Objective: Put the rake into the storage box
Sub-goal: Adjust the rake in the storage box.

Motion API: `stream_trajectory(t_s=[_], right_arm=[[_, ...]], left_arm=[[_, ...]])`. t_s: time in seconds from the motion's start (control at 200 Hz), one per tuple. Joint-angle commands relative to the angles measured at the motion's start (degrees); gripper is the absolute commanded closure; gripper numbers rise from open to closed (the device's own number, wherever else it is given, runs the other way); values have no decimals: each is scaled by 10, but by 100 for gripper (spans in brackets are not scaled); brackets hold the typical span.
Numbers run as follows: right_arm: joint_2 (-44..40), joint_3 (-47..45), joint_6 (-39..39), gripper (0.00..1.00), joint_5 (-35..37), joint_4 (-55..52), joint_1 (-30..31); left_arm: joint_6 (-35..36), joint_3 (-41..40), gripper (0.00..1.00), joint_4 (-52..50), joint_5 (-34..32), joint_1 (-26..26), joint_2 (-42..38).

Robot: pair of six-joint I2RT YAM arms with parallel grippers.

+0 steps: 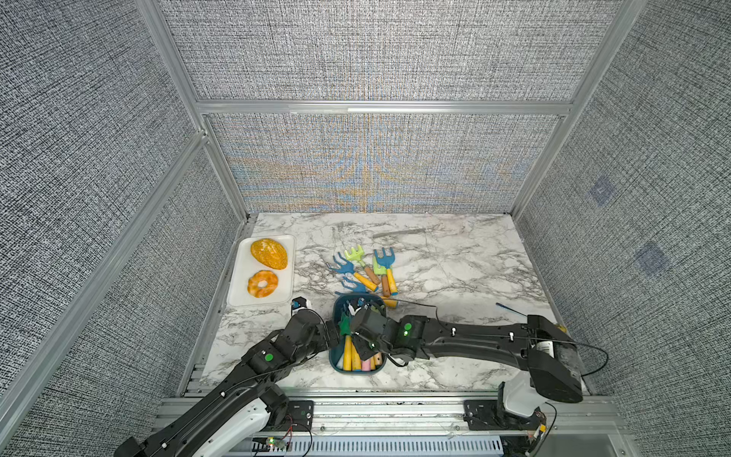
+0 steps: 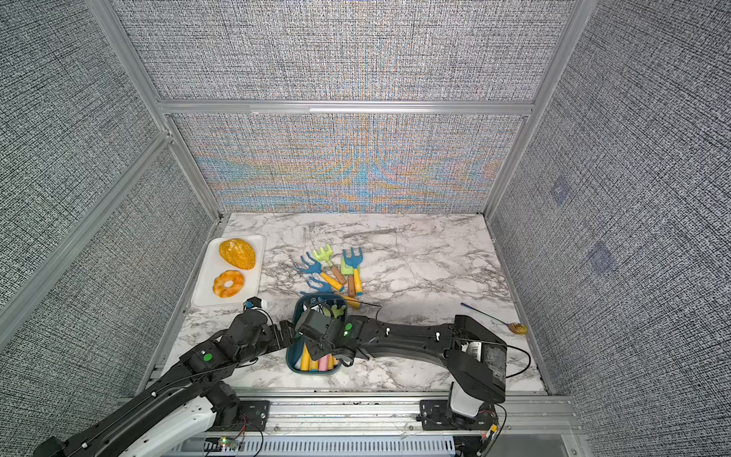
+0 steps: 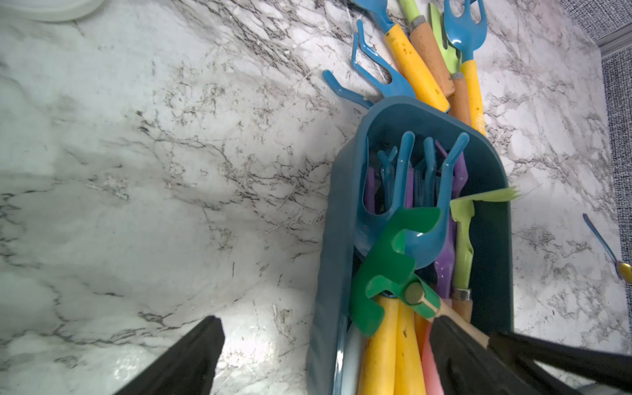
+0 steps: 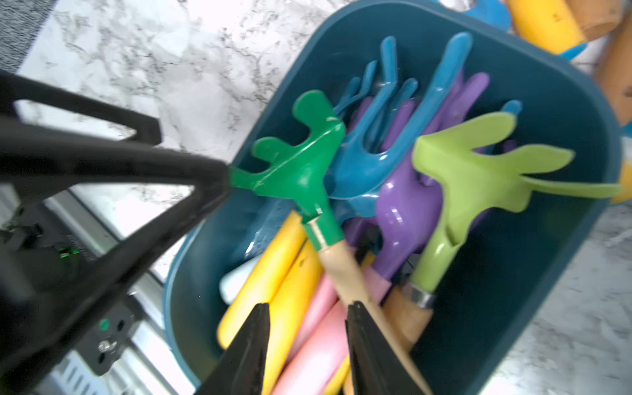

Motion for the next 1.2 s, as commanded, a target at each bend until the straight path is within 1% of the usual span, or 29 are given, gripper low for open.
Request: stream_trajectory(t_s=[0.0, 0.225, 0.26, 0.35, 0.425, 0.495, 0.565, 0.696, 0.886, 1.041, 1.101, 1.126, 1.196], right_arm=[[19, 7, -36, 57, -8, -26, -9], [65, 36, -64, 58, -33, -45, -13], [71, 39, -65, 60, -35, -46, -13], [78, 46, -65, 75, -34, -51, -13], [79, 49, -65, 84, -34, -51, -13], [77, 53, -60, 94, -31, -56, -13], [68, 55, -54, 100, -26, -59, -12], [35, 53, -24, 100, -17, -52, -13], [-7, 18, 88, 100, -30, 21, -18], [-19, -6, 180, 100, -28, 57, -20], [-22, -18, 201, 100, -34, 81, -20], [-22, -21, 226, 100, -36, 87, -20], [-19, -30, 246, 100, -44, 115, -20]], left_arm=[[4, 0, 1, -9, -14, 0, 1], [7, -2, 1, -9, -17, 0, -3], [7, -2, 1, -9, -17, 0, -4], [7, -3, 1, -9, -18, 0, -4], [7, -5, 1, -9, -18, 0, -5], [8, -5, 1, -7, -18, 1, -6], [8, -5, 1, -9, -20, 1, -7], [6, -5, 1, -10, -24, 1, -15], [3, -5, 1, -16, -37, 1, -43], [7, -2, 1, -29, -46, 1, -65], [8, -1, 1, -33, -50, 1, -69], [8, -1, 1, -34, -51, 1, -71], [10, -2, 1, -34, -52, 1, -74]])
